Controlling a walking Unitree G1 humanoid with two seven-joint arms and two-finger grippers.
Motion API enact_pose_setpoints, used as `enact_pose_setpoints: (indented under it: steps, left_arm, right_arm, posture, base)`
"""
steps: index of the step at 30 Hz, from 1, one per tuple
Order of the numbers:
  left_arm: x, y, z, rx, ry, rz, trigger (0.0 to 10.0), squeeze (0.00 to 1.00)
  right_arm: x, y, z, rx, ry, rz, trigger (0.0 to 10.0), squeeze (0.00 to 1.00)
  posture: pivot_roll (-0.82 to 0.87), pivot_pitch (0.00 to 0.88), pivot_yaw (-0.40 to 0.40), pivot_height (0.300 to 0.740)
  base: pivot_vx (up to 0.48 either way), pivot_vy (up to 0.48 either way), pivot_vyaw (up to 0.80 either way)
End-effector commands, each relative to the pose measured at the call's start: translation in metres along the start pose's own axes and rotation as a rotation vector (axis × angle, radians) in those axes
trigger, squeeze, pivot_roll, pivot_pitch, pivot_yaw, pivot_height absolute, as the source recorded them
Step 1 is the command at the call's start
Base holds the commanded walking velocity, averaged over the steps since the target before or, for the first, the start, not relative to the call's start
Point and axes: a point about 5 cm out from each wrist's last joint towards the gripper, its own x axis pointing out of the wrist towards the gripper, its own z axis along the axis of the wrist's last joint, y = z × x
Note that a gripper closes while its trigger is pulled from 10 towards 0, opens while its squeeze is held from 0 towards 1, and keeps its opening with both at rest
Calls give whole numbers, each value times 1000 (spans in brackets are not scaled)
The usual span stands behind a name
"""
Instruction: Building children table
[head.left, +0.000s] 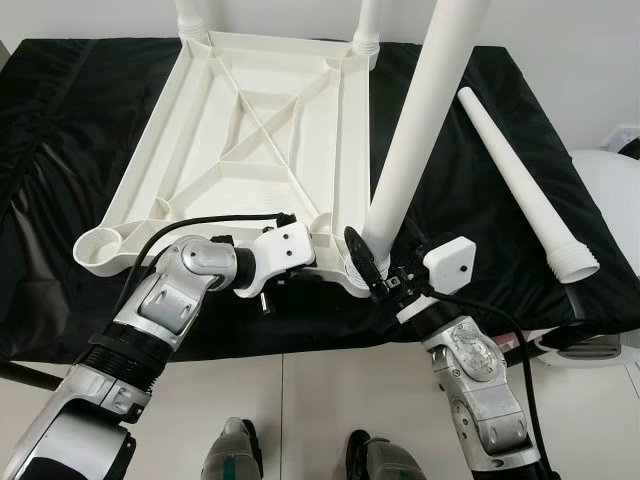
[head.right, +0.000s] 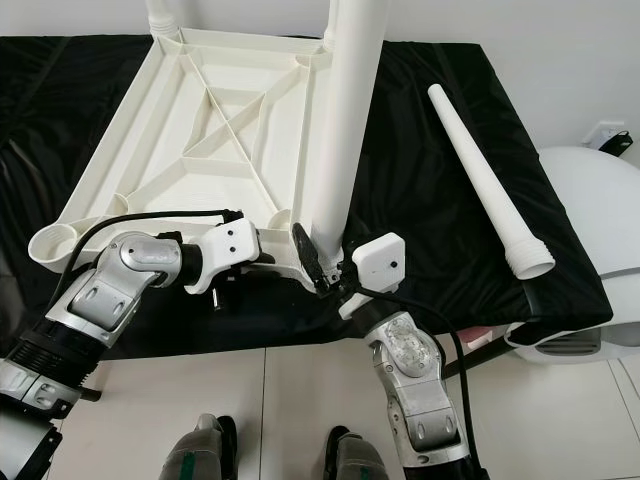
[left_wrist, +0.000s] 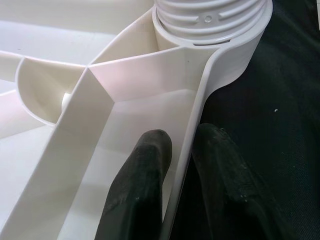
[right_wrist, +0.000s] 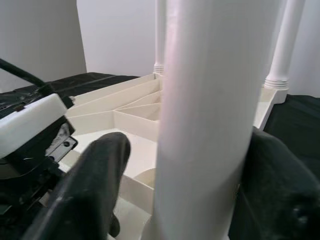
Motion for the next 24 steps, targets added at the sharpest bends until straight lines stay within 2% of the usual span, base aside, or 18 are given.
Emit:
enact_pose_setpoints:
  steps: [1, 16, 17, 19, 20, 21, 24]
  left_arm:
    - [0, 8, 10, 40, -19, 40, 10000, 0]
    - [0, 9, 9, 35, -18, 47, 10000, 0]
    - [0, 9, 9, 35, -19, 47, 10000, 0]
    - [-1, 9, 9, 34, -19, 46, 10000, 0]
    - [-1, 8, 9, 34, -19, 46, 10000, 0]
    - [-1, 8, 9, 34, -19, 45, 10000, 0]
    - [-1, 8, 9, 35, -19, 45, 10000, 0]
  right_arm:
    - [-2, 14, -6, 17, 23, 76, 10000, 0]
    - [1, 9, -5, 23, 8, 59, 10000, 0]
    - [1, 8, -4, 31, 7, 57, 10000, 1000]
    - [0, 8, -4, 34, 8, 53, 10000, 1000]
    - [0, 8, -4, 33, 8, 52, 10000, 937]
    - [0, 8, -4, 34, 10, 52, 10000, 0]
    - [0, 7, -4, 29, 9, 54, 10000, 0]
  posture:
    - [87, 182, 8, 740]
    - [87, 184, 5, 740]
    - [87, 187, 5, 740]
    - [87, 188, 5, 740]
    - [87, 189, 5, 740]
    - [87, 189, 5, 740]
    - [87, 190, 6, 740]
  base:
    - [0, 0, 0]
    - [0, 0, 0]
    - [0, 0, 0]
    - [0, 0, 0]
    - [0, 0, 0]
    - [0, 0, 0]
    - [0, 0, 0]
